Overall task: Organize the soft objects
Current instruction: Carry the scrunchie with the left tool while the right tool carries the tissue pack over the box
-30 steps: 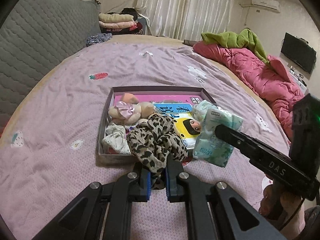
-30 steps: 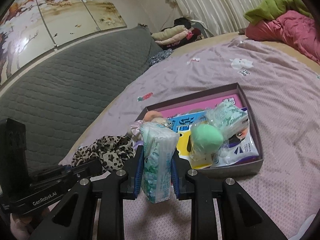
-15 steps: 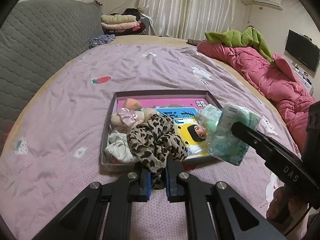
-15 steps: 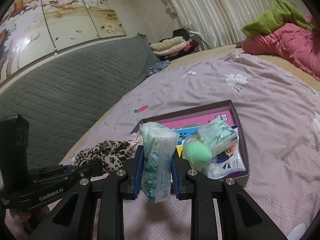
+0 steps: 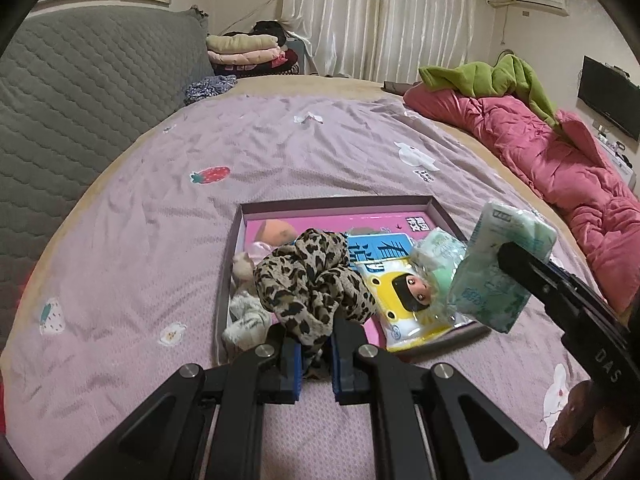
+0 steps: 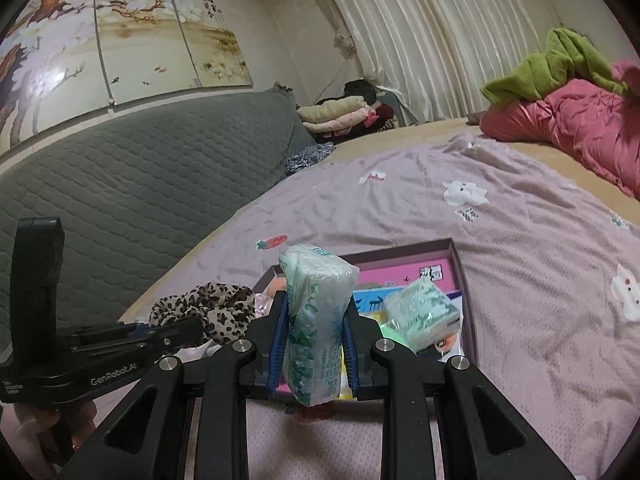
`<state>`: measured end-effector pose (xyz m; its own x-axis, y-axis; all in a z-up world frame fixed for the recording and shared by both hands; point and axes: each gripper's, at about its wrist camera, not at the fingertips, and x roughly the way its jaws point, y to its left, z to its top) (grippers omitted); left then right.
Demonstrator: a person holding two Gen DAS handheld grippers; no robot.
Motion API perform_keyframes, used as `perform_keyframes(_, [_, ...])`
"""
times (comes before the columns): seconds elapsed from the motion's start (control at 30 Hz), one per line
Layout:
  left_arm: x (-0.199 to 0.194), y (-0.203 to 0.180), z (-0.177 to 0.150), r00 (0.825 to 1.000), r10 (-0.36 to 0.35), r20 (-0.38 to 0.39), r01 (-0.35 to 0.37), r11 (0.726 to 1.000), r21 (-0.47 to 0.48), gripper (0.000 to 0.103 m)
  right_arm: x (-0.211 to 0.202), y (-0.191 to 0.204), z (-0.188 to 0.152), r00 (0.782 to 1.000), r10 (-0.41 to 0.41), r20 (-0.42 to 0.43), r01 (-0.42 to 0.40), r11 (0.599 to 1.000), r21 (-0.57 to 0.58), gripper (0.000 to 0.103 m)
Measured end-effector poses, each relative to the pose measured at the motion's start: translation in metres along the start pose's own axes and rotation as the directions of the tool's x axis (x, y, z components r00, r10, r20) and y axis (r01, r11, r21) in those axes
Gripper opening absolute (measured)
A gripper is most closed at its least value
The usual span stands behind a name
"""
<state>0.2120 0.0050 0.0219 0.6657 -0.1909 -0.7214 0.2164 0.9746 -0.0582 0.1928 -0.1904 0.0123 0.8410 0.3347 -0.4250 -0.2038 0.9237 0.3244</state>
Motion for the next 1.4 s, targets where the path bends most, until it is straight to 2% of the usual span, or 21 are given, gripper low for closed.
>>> perform_keyframes(0.27, [0.018,0.001,0.014,1.0,0.016,0.001,-0.016,1.0,0.007,0.01,0.011,0.005,0.012,1.0,-0.018,0.021,0.019,1.0,-0.016,0.025])
perform_keyframes(0.43, [0.032,0.004,0.021,1.0,0.025,0.002,-0.025,1.0,-0.002,0.01,0.021,0.01,0.027,0.998,-0.064,0.015,0.064,0.997,-0.032,0.025])
perform_keyframes(0.5, [0.039,0.005,0.024,1.0,0.03,-0.005,-0.03,1.0,-0.006,0.01,0.03,0.014,0.03,0.995,-0.1,-0.003,0.099,0.993,-0.057,0.025])
perform_keyframes(0.7, [0.058,0.01,0.026,0.998,0.049,-0.032,-0.049,0.999,-0.01,0.01,0.05,0.01,0.024,0.99,-0.12,-0.075,0.116,0.991,-0.06,0.025])
perform_keyframes(1.0, [0.073,0.012,0.024,0.996,0.062,-0.067,-0.062,0.998,-0.005,0.01,0.064,-0.011,0.016,0.984,-0.121,-0.13,0.118,0.993,-0.025,0.025])
perform_keyframes(1.4, [0.087,0.012,0.019,0.989,0.08,-0.127,-0.078,0.997,0.02,0.01,0.076,-0.003,0.007,0.979,-0.099,-0.181,0.09,0.994,-0.059,0.025])
